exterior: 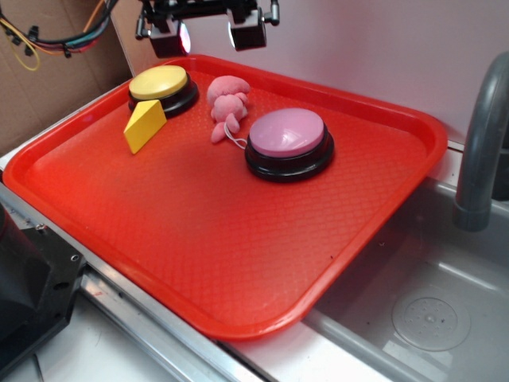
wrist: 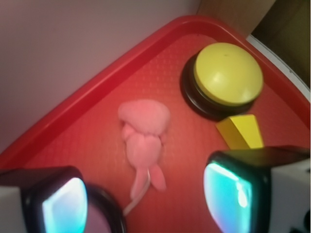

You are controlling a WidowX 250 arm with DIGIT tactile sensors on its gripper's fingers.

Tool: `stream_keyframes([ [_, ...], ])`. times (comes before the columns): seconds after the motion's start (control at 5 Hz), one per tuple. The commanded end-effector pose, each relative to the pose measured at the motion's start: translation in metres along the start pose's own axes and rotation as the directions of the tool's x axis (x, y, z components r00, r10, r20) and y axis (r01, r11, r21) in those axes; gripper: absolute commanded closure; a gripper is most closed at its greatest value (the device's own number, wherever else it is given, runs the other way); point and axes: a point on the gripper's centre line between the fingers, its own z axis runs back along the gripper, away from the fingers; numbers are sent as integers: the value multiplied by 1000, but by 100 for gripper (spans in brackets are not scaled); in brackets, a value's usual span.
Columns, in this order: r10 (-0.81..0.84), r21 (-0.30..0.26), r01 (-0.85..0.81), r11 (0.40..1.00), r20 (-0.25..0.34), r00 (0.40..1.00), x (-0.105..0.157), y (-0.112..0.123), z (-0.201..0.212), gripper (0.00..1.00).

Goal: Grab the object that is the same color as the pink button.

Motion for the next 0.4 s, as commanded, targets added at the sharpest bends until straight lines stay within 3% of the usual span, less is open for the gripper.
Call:
stream_keyframes([
  [0.0, 73, -1, -73, 997, 6, 997, 14, 20, -31, 0],
  [0.2, 82, 23, -82, 996, -8, 997, 13, 25, -48, 0],
])
